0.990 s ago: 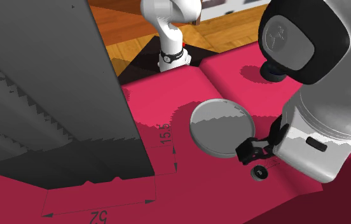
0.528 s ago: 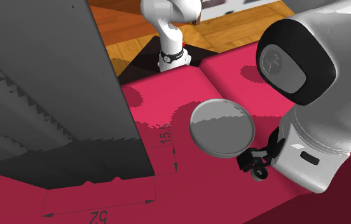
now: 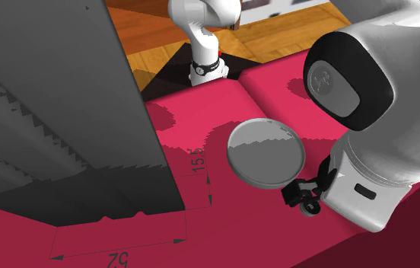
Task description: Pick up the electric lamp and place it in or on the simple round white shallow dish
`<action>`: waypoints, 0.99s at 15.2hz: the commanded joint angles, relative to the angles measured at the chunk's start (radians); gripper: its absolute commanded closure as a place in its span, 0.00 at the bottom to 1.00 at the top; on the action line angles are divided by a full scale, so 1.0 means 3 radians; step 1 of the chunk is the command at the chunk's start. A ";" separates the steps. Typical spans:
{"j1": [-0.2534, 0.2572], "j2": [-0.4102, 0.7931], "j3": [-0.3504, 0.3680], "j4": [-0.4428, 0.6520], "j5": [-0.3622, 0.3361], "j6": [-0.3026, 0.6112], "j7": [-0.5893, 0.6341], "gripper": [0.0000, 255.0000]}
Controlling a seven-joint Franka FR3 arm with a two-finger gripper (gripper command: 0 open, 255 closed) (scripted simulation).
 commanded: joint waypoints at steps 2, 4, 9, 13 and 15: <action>0.0000 0.0000 0.0000 0.0000 0.0000 0.0000 0.0000 1.00; 0.0000 0.0000 0.0000 0.0000 0.0000 0.0000 0.0000 1.00; 0.0000 0.0000 0.0000 -0.0001 0.0000 0.0000 0.0000 1.00; 0.0007 -0.0020 0.0007 0.0105 0.0012 -0.0123 -0.0011 1.00; 0.0013 -0.0030 0.0011 0.0182 0.0019 -0.0207 -0.0017 1.00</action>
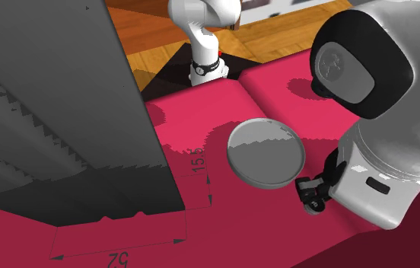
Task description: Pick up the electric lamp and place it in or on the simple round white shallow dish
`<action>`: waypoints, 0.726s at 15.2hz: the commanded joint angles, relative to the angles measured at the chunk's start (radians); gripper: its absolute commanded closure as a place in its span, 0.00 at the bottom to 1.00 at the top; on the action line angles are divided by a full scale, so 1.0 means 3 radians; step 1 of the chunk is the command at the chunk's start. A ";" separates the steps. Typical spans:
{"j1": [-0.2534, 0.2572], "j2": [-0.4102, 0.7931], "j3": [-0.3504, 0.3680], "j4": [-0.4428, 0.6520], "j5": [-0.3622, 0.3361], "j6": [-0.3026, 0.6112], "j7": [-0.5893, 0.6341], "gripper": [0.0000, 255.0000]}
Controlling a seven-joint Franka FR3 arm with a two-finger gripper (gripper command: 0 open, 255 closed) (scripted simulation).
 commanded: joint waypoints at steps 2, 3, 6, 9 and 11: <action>0.0011 -0.0014 0.0007 0.0111 0.0009 -0.0124 -0.0006 1.00; 0.0016 -0.0016 0.0008 0.0154 0.0011 -0.0168 -0.0009 1.00; 0.0031 -0.0015 0.0012 0.0291 0.0014 -0.0303 -0.0016 1.00; 0.0051 -0.0005 0.0015 0.0442 0.0013 -0.0443 -0.0023 1.00; 0.0067 0.0007 0.0017 0.0552 0.0010 -0.0539 -0.0027 1.00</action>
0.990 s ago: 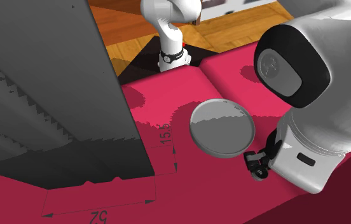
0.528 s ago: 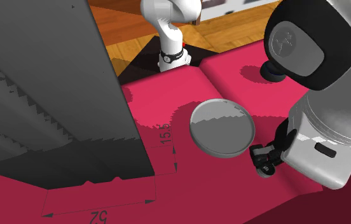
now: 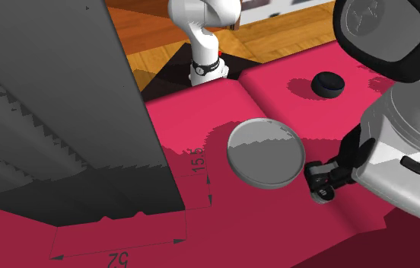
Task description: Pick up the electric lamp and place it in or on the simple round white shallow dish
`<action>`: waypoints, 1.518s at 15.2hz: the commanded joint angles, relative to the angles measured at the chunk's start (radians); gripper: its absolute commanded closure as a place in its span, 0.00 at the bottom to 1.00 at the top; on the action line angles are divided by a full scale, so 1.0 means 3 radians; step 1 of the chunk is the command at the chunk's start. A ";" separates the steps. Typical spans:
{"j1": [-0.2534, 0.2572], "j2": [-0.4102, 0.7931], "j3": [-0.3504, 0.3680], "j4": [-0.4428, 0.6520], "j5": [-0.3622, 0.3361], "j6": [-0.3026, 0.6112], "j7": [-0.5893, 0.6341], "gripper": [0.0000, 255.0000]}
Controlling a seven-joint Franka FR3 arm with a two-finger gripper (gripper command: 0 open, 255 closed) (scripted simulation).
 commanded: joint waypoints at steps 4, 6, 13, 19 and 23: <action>-0.0067 -0.0194 0.0034 -0.0061 0.0052 0.0008 -0.0031 1.00; -0.0226 -0.0553 0.0065 -0.0577 0.0187 0.0188 -0.0094 1.00; -0.0546 -0.1665 0.0021 -0.1943 0.0672 0.0554 -0.0464 1.00; -0.0573 -0.1957 -0.0033 -0.2391 0.0797 0.0735 -0.0589 1.00; -0.0569 -0.1928 -0.0025 -0.2542 0.0788 0.0913 -0.0581 1.00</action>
